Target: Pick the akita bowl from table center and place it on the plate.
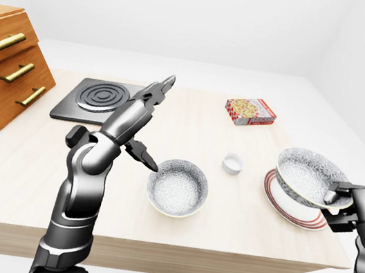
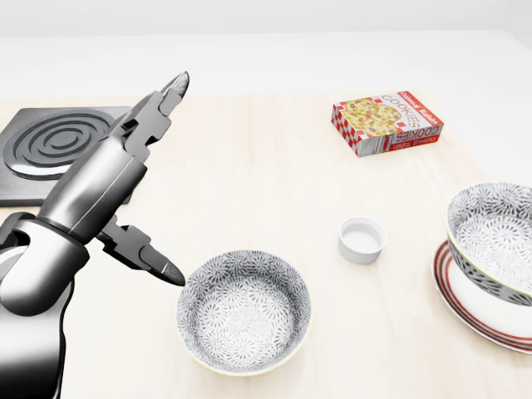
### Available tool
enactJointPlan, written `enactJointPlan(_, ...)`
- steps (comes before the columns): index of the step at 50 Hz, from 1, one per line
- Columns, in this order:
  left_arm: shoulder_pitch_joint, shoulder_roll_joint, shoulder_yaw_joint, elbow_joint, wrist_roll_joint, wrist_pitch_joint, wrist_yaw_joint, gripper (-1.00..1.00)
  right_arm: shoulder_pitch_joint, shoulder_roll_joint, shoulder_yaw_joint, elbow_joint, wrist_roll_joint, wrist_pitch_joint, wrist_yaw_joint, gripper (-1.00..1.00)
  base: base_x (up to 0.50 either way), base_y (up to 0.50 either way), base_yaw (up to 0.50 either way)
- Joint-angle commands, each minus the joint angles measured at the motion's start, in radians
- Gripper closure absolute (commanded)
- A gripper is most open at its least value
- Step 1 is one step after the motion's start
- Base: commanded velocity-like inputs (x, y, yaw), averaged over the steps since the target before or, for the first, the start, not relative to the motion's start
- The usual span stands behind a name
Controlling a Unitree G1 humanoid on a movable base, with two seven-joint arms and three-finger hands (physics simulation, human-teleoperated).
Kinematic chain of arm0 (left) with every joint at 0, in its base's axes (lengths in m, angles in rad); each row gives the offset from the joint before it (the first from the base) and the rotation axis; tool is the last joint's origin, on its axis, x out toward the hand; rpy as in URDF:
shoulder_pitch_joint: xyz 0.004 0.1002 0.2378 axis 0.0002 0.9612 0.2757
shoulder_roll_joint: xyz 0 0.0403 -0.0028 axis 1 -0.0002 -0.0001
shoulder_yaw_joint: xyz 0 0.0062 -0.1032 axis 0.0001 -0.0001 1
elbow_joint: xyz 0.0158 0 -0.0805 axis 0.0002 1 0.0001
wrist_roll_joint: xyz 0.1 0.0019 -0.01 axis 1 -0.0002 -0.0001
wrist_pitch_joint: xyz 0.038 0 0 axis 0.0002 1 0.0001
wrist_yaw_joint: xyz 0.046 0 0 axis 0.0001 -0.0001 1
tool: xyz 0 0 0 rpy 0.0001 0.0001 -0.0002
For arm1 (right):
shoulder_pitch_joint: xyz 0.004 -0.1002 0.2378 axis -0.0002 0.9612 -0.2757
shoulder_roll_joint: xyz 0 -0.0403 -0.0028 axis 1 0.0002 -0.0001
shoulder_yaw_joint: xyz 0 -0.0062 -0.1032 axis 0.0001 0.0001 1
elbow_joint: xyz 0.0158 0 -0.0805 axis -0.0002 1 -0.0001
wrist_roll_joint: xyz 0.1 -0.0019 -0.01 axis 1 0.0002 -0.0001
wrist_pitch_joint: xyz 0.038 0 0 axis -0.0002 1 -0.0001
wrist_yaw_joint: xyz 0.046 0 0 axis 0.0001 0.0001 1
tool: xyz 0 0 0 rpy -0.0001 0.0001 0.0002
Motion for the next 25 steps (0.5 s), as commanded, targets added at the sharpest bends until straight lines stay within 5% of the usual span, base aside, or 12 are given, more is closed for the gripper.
enactJointPlan(1, 0.004, 0.000, 0.000, 0.009, 0.000, 0.000, 0.002, -1.00, -0.041, -0.027, 0.024, 0.155, 0.065, 0.000, -0.137, 1.00, 0.00, 0.00, 0.00)
enactJointPlan(25, 0.008, 0.000, 0.000, 0.015, 0.002, 0.000, 0.002, -1.00, -0.220, -0.079, 0.184, 0.551, 0.107, 0.000, -0.346, 1.00, 0.00, 0.00, 0.00)
